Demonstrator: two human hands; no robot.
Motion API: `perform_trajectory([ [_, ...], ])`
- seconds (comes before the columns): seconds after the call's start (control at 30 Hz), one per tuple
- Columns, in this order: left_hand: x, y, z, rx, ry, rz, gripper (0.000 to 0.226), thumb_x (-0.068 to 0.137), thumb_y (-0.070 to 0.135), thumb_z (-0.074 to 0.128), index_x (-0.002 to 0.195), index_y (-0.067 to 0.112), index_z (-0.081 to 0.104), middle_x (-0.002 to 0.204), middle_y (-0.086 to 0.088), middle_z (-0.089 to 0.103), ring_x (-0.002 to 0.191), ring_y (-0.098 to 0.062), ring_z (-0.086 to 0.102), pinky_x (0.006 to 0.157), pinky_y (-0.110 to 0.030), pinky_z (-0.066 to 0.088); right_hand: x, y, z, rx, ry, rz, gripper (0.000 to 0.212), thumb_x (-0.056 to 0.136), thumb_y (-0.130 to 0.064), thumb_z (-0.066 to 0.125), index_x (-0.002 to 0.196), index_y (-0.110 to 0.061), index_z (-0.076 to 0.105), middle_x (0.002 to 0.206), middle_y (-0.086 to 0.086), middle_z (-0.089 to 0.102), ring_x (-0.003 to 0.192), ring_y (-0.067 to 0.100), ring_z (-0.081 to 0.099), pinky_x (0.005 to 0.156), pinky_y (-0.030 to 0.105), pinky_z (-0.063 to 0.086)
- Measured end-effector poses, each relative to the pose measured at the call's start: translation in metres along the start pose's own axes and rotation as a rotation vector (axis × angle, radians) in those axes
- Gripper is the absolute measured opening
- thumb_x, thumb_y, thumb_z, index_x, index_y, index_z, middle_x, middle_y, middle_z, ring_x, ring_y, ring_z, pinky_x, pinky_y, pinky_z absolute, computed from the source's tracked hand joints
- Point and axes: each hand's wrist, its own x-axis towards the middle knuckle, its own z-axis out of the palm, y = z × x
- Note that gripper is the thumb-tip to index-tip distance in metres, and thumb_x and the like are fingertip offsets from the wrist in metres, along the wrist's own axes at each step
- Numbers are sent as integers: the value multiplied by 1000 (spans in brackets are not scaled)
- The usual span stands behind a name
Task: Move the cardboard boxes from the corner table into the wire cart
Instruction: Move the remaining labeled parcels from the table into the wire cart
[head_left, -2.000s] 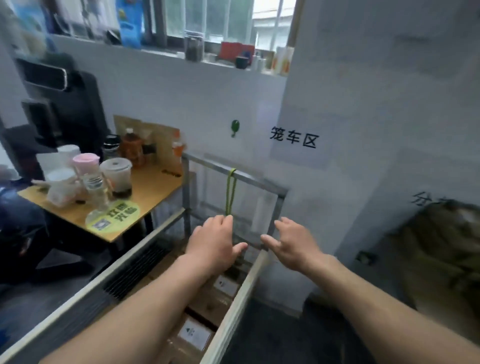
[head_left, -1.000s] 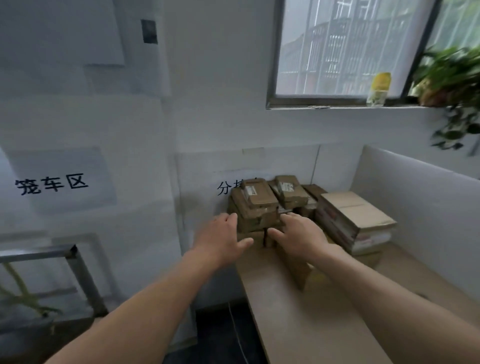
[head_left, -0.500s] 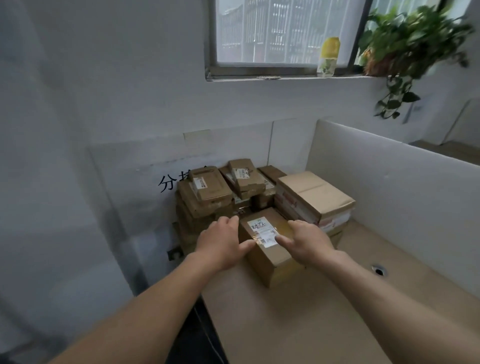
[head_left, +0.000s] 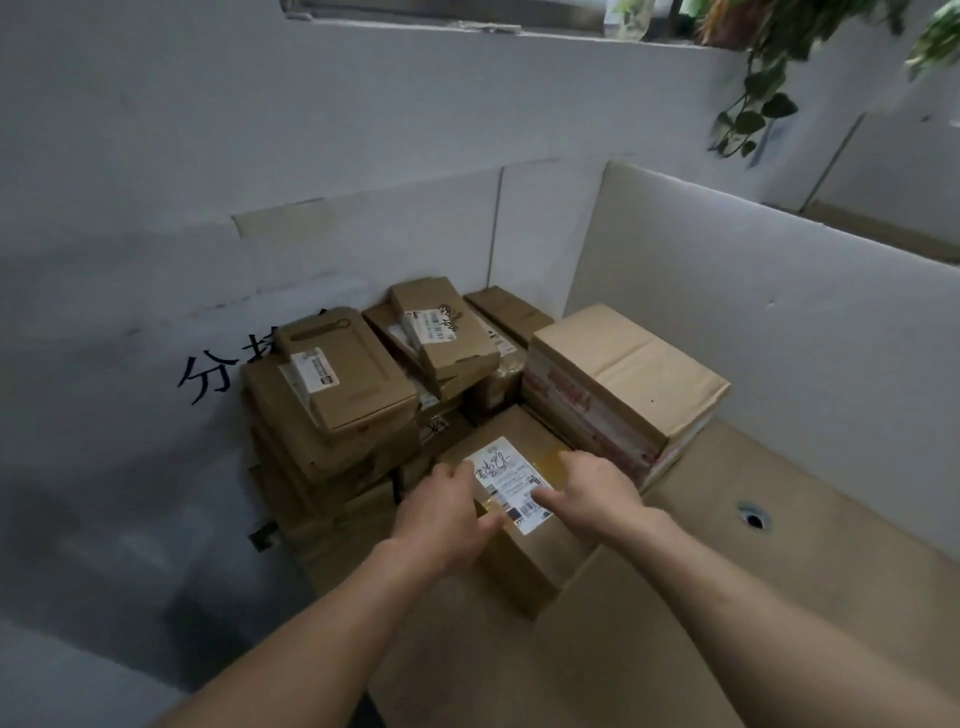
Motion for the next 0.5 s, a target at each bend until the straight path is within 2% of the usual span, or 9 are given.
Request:
perform_trajectory([
  [0.1,17,-9,15,-21,-31,0,75,85,56,68,149,32,36,146,2,46,124,-18,54,89,-31,48,19,3,10,-42,-47,31,42,85,-60,67,110,-27,59,113,-1,60,92,16,57,71,32,49],
  [0.17,26,-17,23,-54,-50,-1,70,85,54,69,145,34,39,143,3,46,121,-17,54,84,-28,45,28,5,17,-48,-71,62,44,83,-62,69,108,-28,58,111,-2,57,92,16,55,75,34,52],
  [0.3,41,-29,32,-100,-66,13,66,86,53,68,142,34,39,141,2,40,119,-17,54,81,-24,43,39,8,30,-86,-41,89,75,70,-72,72,130,-31,54,127,0,52,112,22,50,94,40,50],
  [0.4,46,-33,31,-108,-49,12,64,87,52,69,141,32,42,141,2,38,118,-17,54,79,-22,41,40,7,35,-104,-18,138,103,54,-84,71,139,-32,47,133,3,49,116,24,47,93,40,48],
  [0.5,42,-36,29,-135,-40,-3,66,85,47,73,141,30,42,141,2,39,118,-18,55,84,-25,46,32,10,40,-65,-53,176,125,42,-91,70,147,-30,40,138,3,46,120,24,47,93,39,50],
])
